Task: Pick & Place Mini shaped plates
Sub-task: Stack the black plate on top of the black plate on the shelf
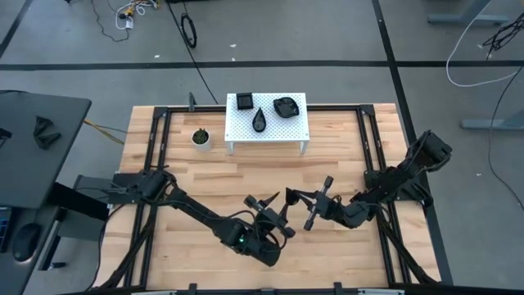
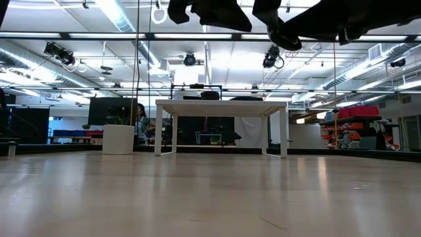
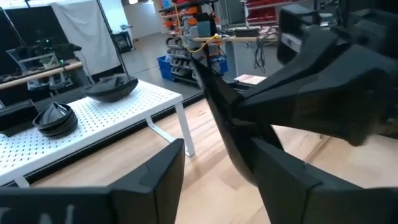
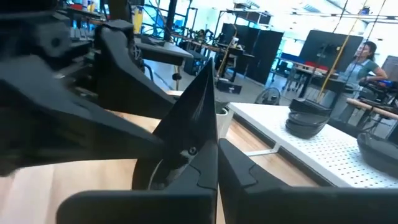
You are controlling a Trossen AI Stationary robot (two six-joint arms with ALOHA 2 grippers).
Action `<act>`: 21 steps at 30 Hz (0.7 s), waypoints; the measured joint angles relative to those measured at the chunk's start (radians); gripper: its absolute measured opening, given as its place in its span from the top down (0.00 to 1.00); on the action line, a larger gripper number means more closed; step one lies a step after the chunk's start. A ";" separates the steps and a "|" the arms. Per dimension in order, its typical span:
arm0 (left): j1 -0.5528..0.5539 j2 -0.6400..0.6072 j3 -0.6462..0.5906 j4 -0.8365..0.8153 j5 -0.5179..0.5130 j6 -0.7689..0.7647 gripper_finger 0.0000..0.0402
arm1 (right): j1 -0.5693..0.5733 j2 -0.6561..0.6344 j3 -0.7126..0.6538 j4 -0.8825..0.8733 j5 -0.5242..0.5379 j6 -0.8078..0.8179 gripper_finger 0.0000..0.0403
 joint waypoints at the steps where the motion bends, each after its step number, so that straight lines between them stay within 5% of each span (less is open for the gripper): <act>1: 0.005 0.000 0.000 0.000 0.003 0.000 0.54 | 0.002 0.000 0.000 0.002 0.000 -0.005 1.00; 14: 0.012 0.000 0.000 0.001 0.009 -0.002 0.83 | -0.001 0.000 0.000 0.009 -0.100 -0.019 0.96; 21: 0.012 0.000 0.000 -0.002 0.008 0.003 0.98 | 0.009 -0.001 0.000 0.006 -0.134 -0.088 0.83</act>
